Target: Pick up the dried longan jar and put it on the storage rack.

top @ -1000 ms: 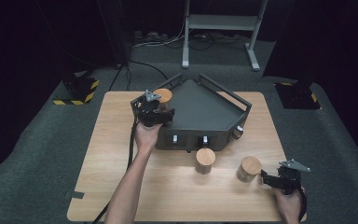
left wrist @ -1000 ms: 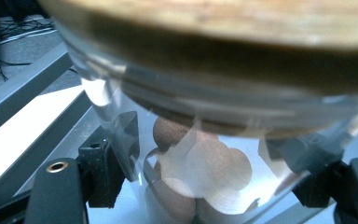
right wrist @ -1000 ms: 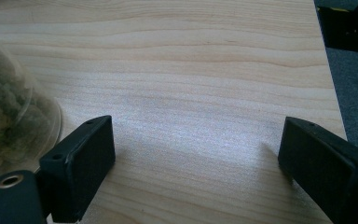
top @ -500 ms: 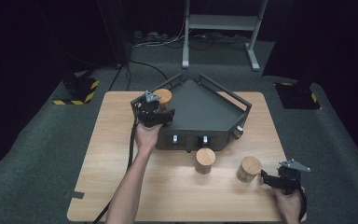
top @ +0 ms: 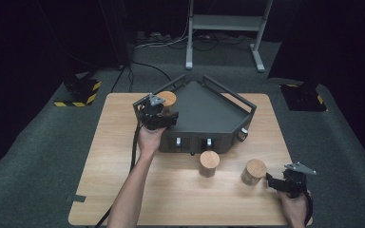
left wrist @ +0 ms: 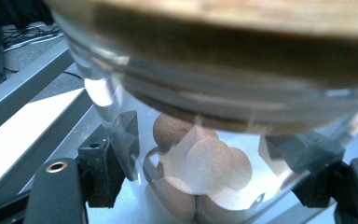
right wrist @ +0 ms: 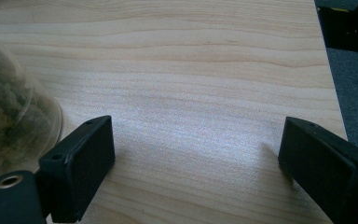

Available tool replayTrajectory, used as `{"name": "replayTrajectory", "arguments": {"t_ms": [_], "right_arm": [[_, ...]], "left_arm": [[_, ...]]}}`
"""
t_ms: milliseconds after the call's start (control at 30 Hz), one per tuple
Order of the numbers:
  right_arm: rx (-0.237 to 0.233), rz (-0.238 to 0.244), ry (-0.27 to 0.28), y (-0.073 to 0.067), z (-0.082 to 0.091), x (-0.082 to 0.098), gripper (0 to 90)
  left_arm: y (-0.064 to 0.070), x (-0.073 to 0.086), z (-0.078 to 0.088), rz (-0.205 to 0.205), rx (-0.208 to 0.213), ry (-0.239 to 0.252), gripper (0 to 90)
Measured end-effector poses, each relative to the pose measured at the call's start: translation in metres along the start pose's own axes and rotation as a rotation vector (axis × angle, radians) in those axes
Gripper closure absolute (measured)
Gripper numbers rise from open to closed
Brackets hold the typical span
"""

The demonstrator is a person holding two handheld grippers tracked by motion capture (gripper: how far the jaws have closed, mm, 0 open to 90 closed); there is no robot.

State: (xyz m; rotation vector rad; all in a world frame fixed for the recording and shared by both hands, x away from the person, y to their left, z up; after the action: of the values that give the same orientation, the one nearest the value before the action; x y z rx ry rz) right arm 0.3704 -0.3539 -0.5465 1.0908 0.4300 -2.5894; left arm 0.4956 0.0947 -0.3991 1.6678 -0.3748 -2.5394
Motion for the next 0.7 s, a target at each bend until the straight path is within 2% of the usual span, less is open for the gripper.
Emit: {"name": "replayTrajectory", "arguments": {"t_ms": [167, 233, 400, 700], "right_arm": [[0.0, 0.0, 0.0, 0.0, 0.0, 0.0, 10.2], [0.0, 0.0, 0.0, 0.0, 0.0, 0.0, 10.2], [0.0, 0.0, 0.0, 0.0, 0.0, 0.0, 10.2], [0.001, 0.0, 0.0, 0.0, 0.0, 0.0, 10.3]], "left_arm": [[0.0, 0.0, 0.0, 0.01, 0.007, -0.006, 25.0], [-0.001, 0.0, -0.001, 0.018, 0.01, -0.013, 19.0], [-0.004, 0.001, 0.004, 0.016, 0.01, -0.002, 13.5], [-0.008, 0.0, 0.012, 0.023, 0.016, -0.001, 10.3]]}}
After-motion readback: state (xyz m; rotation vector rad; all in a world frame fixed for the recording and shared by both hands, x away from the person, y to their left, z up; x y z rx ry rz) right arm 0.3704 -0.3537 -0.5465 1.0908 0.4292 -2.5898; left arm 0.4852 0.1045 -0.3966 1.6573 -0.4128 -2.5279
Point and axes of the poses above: each handheld gripper's, and its own axes: z roughly backward along the jaws, x roughly out of its underside, y roughly to its right, the point moved 1 cm from there along -z, roughly forward along the jaws, and after that the axes turned 14 degrees about -x, right-handed, at the moved point
